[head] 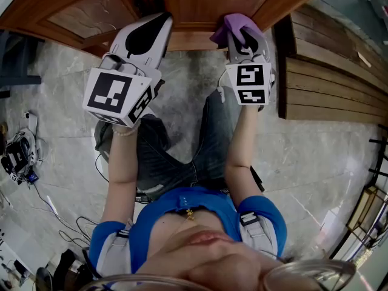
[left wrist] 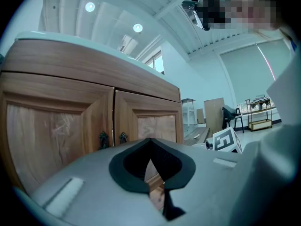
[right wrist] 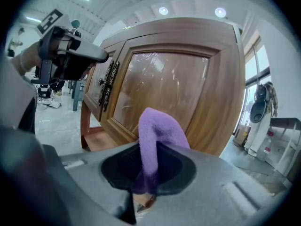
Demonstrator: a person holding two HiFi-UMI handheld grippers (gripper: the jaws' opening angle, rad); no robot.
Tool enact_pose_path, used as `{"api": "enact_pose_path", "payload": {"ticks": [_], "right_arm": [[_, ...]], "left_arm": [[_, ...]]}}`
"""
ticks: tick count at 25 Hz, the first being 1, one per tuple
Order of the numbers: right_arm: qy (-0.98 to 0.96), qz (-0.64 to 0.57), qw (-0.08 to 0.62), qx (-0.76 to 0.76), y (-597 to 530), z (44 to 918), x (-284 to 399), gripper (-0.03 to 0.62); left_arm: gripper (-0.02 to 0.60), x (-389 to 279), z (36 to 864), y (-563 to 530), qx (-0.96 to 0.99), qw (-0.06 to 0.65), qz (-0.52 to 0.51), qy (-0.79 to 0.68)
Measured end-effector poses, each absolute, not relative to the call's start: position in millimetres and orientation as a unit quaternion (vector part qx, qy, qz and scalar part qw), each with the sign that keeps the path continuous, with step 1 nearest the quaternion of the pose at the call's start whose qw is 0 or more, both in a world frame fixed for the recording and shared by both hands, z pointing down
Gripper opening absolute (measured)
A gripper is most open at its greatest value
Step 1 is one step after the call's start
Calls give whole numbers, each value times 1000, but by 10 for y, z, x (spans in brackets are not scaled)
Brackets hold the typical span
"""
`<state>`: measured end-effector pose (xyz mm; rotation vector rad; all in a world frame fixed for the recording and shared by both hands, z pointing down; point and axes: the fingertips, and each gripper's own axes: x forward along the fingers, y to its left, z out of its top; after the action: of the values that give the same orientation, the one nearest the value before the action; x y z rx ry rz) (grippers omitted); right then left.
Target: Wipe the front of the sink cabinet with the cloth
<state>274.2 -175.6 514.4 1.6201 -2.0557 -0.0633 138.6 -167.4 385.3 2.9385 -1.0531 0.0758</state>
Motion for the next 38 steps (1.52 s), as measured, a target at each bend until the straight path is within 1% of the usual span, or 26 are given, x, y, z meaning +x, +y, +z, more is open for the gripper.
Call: {"api": "enact_pose_path", "payload": {"ticks": [26, 38], "right_arm": [[-826, -46, 243, 506, -1950, 5085, 1499, 63], [-827, -49, 237, 507, -1911, 5018, 1439, 63]], "left_arm": [[0, 1189, 3851, -1681, 935, 13, 26, -353], [0, 1174, 3901, -1742, 933, 23, 28, -359]]}}
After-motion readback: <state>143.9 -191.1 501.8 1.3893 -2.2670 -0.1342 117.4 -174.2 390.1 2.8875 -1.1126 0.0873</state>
